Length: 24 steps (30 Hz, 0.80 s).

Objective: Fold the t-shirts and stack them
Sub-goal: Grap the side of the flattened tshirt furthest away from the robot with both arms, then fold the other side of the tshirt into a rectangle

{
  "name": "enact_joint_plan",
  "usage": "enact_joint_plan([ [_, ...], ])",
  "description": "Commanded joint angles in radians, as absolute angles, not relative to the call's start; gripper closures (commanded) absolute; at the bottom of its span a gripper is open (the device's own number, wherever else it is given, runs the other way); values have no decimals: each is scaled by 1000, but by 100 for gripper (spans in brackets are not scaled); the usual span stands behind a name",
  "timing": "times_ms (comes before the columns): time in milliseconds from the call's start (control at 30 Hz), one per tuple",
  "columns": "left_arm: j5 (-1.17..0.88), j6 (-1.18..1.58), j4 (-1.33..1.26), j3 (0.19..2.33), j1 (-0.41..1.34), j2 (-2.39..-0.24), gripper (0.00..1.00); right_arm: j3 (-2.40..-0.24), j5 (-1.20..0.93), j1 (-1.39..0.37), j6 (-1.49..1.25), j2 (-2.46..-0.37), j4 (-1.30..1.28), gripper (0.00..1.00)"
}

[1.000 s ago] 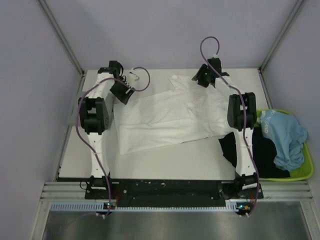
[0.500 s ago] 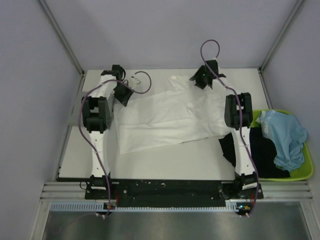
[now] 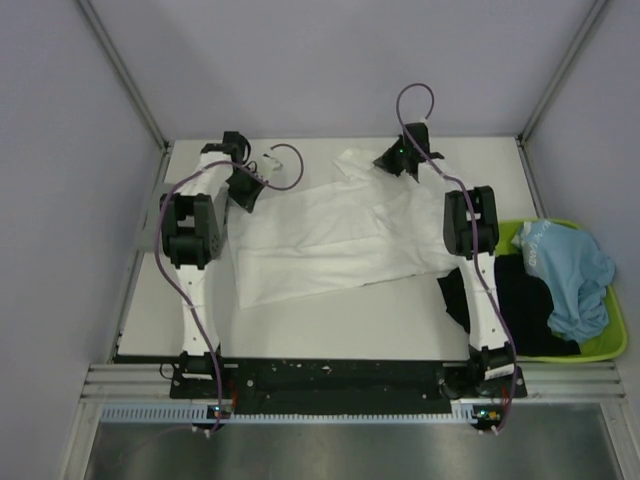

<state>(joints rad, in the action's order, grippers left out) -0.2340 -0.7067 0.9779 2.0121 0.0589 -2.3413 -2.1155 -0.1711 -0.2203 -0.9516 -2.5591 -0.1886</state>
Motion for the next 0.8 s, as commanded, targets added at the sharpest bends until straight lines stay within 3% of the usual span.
enact_joint_plan([
  [0,-239,-721,953,1980,61,-2220,100,-2109,-215,-226,-942,-2482,-92,100],
  [167,-233,-726,928,1919,64,-2139,100,-1973,-247,-225,-815,-2317,-32,100],
  [367,-201,-758,887,1790,89,-2050,100,-1646,-282,-189,-743,-2067,103,100],
  [767,-152,-836,939,1519,163,-1818,100,-1185,-396,27,-574,-1554,-33,100],
])
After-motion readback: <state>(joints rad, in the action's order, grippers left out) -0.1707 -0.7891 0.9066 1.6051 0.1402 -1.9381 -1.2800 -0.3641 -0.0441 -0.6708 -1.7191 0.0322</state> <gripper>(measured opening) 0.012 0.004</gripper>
